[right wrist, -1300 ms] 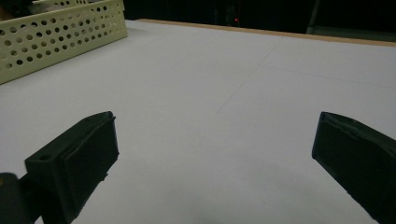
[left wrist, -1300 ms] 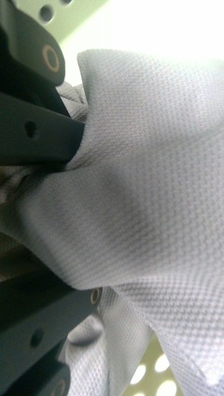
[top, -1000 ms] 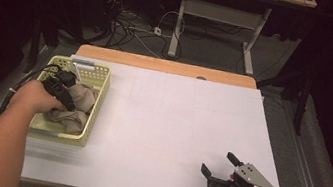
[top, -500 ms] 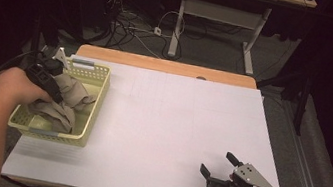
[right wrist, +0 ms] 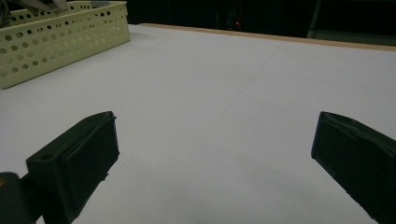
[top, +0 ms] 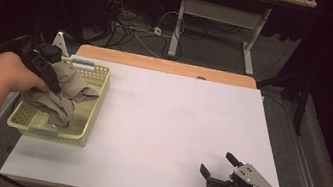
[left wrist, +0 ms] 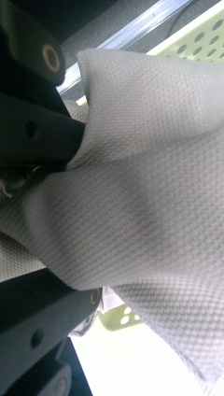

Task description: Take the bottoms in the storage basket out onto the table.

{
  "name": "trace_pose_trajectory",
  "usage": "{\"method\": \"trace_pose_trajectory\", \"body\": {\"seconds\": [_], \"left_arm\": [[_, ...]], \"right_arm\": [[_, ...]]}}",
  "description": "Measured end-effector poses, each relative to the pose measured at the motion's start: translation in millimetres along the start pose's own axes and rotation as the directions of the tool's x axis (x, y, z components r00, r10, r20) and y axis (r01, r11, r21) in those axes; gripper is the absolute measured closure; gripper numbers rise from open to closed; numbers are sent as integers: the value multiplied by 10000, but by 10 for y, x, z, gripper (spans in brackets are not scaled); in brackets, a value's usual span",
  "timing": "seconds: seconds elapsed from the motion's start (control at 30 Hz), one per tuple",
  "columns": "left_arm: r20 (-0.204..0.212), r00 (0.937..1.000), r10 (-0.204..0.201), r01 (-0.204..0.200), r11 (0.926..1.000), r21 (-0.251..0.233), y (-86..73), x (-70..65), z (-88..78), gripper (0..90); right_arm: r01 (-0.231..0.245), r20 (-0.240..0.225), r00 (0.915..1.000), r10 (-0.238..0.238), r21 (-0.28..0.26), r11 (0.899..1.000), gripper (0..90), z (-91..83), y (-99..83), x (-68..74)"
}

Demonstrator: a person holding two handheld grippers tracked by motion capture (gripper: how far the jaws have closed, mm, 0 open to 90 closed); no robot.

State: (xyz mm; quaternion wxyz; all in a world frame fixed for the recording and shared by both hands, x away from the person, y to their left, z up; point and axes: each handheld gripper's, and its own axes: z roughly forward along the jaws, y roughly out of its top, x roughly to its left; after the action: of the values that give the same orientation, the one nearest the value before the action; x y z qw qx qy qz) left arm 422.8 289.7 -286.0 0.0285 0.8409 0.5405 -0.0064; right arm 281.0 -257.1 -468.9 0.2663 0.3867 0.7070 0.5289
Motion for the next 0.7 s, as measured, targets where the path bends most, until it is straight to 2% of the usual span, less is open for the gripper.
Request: {"method": "trace_pose_trajectory", "body": {"seconds": [0.2, 0.4, 0.7], "left_arm": [[-82, 9998, 193, -193, 9998, -55, 64, -118, -143, 641], [-92, 9990, 439, -439, 9990, -84, 132, -236, -185, 640], [-272, 9948, 977, -979, 9952, -65, 266, -502, -219, 639]], "right_arm": [[-45, 19, 10000, 45, 29, 10000, 17, -2, -3, -2], [-24, 19, 10000, 24, 14, 10000, 17, -3, -3, -2], [5, 74, 10000, -5, -11, 10000, 17, -14, 2, -14]]}}
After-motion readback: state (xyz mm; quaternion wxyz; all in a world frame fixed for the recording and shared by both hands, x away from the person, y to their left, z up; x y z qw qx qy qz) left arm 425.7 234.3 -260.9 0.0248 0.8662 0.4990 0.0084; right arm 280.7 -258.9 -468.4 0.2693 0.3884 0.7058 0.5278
